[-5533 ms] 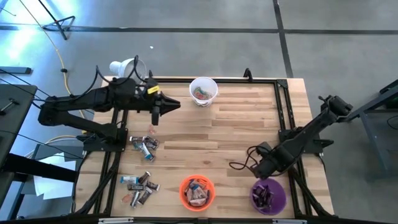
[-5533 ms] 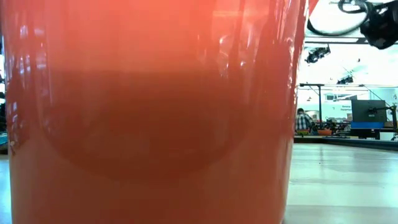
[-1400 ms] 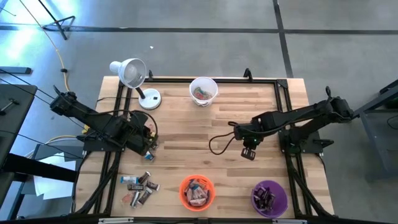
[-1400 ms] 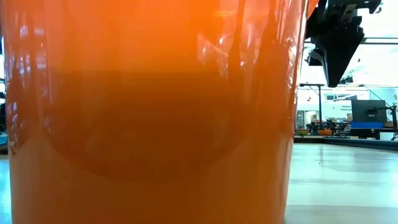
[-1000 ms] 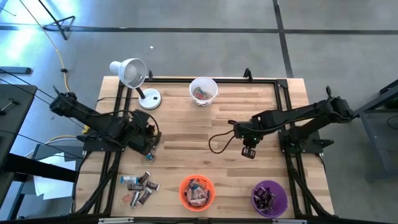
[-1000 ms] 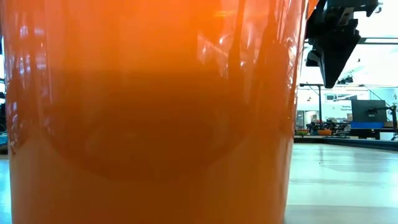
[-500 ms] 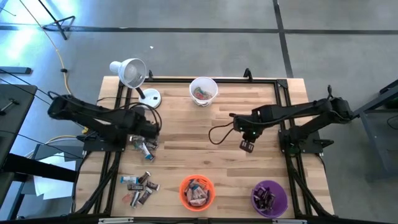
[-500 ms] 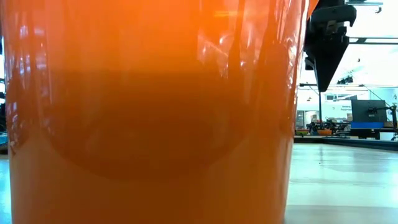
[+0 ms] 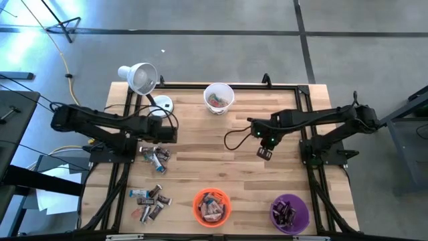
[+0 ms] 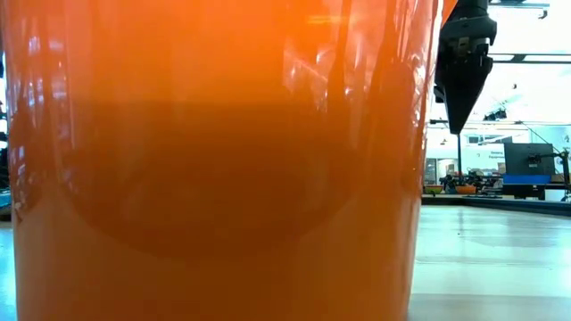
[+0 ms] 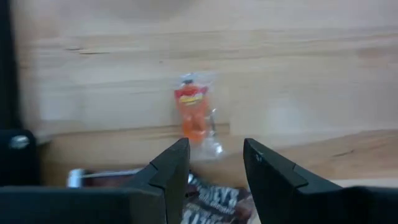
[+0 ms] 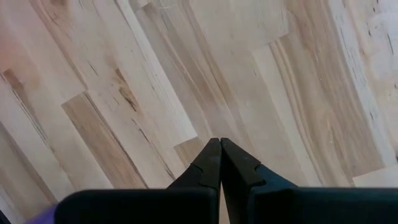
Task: Organize candy in baskets
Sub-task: Put the orange gummy into the white bucket
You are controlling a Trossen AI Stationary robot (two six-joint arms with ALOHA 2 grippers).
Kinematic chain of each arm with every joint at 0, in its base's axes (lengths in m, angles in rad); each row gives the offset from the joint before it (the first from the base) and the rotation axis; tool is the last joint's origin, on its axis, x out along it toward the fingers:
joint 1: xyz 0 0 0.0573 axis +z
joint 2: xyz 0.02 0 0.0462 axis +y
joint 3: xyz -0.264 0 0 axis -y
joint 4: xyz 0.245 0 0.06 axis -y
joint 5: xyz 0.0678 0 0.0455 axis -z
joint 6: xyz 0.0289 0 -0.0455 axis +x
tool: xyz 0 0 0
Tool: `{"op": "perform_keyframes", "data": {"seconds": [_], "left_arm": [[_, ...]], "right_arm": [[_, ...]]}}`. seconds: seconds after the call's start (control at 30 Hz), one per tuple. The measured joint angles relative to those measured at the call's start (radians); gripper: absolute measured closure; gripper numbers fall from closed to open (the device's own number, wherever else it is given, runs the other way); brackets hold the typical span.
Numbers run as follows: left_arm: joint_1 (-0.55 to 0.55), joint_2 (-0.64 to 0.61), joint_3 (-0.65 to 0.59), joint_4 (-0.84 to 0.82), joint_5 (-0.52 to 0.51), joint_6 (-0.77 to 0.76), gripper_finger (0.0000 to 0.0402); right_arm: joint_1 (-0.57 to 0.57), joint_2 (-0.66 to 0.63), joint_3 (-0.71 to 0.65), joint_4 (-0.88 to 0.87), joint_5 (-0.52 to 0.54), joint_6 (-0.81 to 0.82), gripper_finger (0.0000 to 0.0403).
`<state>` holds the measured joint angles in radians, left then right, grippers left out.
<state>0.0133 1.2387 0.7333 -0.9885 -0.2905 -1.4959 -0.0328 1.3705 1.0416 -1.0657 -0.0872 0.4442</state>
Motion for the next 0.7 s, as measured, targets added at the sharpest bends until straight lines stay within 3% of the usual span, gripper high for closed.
{"op": "perform_keyframes", "data": {"seconds": [0.4,0.7], "left_arm": [[0.050,0.000,-0.140,0.129,0.081,0.007,0.0261],[0.053,0.008,-0.235,0.302,0.065,-0.021,0.0261]], "right_arm": [[-0.001,0.000,0.000,0.001,0.000,0.002,0.0403],[-0.001,0.000,0.000,0.002,0.000,0.003,0.0403]]}}
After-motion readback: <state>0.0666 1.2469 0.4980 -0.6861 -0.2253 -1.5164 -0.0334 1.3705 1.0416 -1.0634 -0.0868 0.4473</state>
